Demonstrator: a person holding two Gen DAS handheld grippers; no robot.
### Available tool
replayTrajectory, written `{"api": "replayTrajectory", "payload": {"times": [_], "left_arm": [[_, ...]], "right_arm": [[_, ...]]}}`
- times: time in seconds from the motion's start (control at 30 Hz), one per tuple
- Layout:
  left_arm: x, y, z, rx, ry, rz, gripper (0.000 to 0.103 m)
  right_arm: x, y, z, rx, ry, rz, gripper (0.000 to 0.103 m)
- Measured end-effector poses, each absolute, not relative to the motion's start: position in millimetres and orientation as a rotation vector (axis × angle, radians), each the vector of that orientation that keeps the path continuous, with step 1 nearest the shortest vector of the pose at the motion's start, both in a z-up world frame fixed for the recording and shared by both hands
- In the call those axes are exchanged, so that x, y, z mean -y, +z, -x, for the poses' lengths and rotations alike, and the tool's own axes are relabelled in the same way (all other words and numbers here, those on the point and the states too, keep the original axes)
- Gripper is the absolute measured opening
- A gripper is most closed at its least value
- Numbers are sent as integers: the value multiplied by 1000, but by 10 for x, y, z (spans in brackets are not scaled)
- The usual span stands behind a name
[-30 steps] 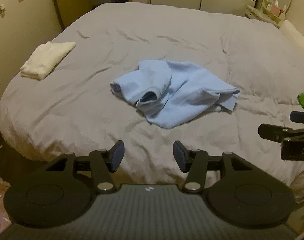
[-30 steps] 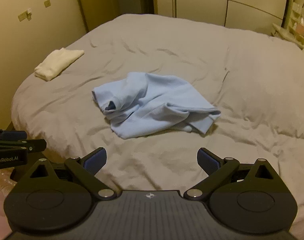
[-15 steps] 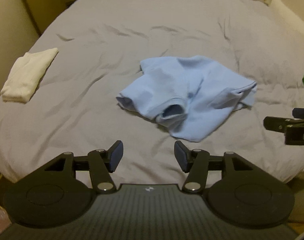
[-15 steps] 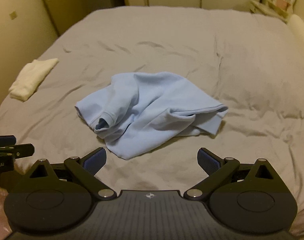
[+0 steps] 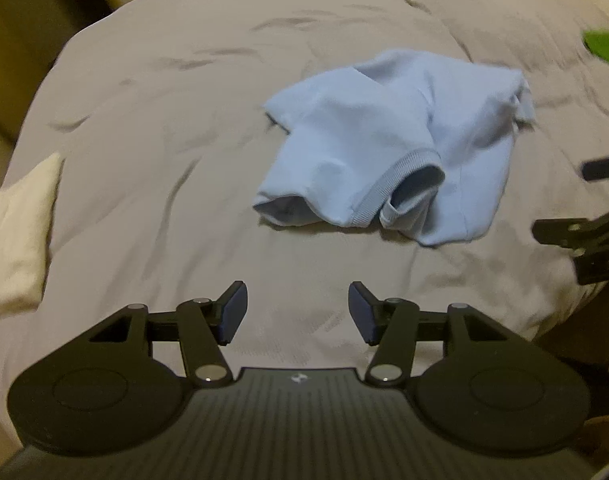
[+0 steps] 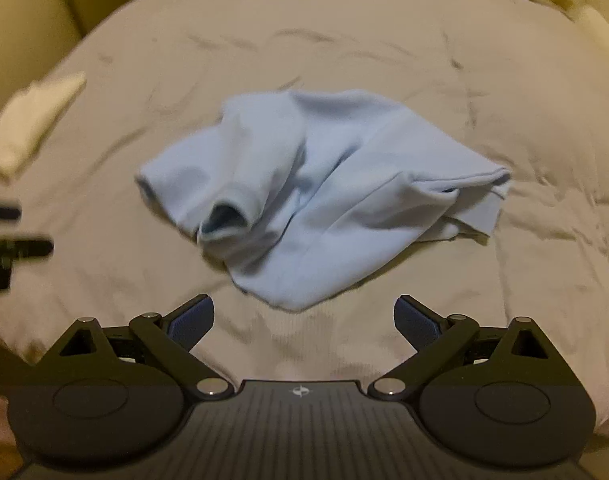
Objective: Fold clothes
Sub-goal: 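Move both open grippers toward the crumpled sweatshirt on the bed, then grasp the sweatshirt with both grippers, lift and shake it out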
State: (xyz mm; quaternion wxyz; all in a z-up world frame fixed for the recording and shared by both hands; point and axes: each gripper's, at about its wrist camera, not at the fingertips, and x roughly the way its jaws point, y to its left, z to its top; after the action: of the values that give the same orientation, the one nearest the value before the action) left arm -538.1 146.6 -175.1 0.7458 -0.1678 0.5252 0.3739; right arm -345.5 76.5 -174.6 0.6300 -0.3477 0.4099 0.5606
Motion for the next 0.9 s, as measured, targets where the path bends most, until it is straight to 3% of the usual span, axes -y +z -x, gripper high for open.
{"api": "replayTrajectory", "payload": {"times": [0.1, 0.23, 0.4, 0.5, 0.63, 0.67, 0.77, 0.8, 0.9], "left_arm": [[-1507, -1925, 5313, -1163, 760, 315, 51], [-1640, -2203, 5217, -1180, 705, 256, 51], [-1653, -2592, 5130, -1217, 635, -20, 51], [-1650, -2831, 5079, -1234, 587, -198, 53], [-1549, -3128, 5027, -1211, 543, -576, 54], [-1537, -3168, 5020, -1194, 529, -637, 56], [-1554, -3281, 4985, -1163, 496, -736, 58], [-1570, -3327, 4973, -1165, 496, -762, 58], [-1644, -3406, 4952, -1160, 502, -803, 45]], "right_arm": [[-823, -1969, 3610, -887, 1316, 875, 82], [-907, -2293, 3776, -770, 1341, 1009, 78], [-1026, -2694, 3937, -604, 1383, 1140, 71], [-1070, -2956, 4081, -468, 1409, 1240, 70], [-1055, -3297, 4227, -263, 1409, 1380, 79], [-1058, -3307, 4220, -245, 1406, 1380, 76], [-1097, -3283, 4141, -247, 1379, 1353, 44], [-1117, -3243, 4078, -268, 1363, 1328, 41], [-1129, -3083, 3883, -281, 1288, 1234, 31]]}}
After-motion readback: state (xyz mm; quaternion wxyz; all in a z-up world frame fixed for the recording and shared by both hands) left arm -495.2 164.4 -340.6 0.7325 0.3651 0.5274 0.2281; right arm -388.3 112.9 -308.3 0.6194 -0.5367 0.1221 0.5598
